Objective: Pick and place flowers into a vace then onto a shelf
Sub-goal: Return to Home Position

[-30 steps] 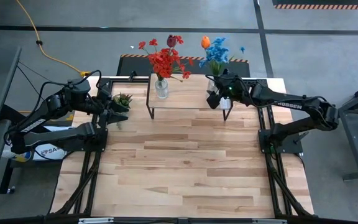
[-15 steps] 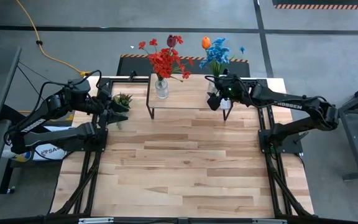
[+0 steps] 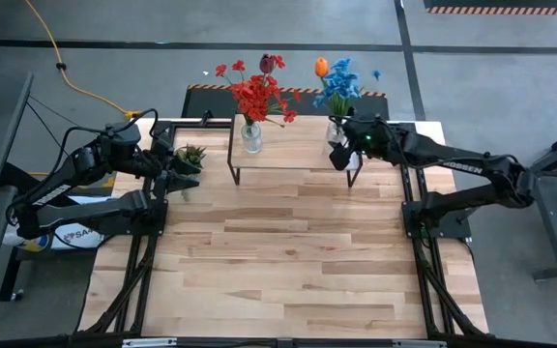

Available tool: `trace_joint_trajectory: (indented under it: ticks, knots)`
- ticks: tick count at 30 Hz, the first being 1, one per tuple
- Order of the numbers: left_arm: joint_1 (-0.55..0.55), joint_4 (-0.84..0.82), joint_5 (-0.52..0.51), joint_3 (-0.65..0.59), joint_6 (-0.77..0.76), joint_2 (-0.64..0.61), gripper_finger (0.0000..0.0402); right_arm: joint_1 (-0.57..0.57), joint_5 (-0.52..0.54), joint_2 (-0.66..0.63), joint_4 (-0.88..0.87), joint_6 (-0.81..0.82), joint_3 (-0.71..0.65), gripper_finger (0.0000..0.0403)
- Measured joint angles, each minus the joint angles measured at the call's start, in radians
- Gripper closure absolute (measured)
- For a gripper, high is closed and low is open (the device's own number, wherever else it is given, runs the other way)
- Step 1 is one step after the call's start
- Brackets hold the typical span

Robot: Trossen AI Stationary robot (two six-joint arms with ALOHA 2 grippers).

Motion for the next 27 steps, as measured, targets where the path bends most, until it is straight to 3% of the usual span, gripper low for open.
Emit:
trace_joint_trajectory:
  ticks: [15, 24, 27]
  knots:
    - [0.0, 0.0, 0.019, 0.0, -0.003, 0.0, 0.0037, 0.001, -0.015, -0.114, -0.139, 0.026, 0.0, 0.0127]
    - [0.0, 0.001, 0.066, 0.06, 0.0, -0.033, 0.0037, 0.043, -0.181, -0.327, -0.29, 0.117, 0.0, 0.0128]
    - [0.0, 0.013, 0.056, 0.1, 0.001, -0.048, 0.0037, 0.066, -0.192, -0.41, -0.294, 0.162, 0.0, 0.0128]
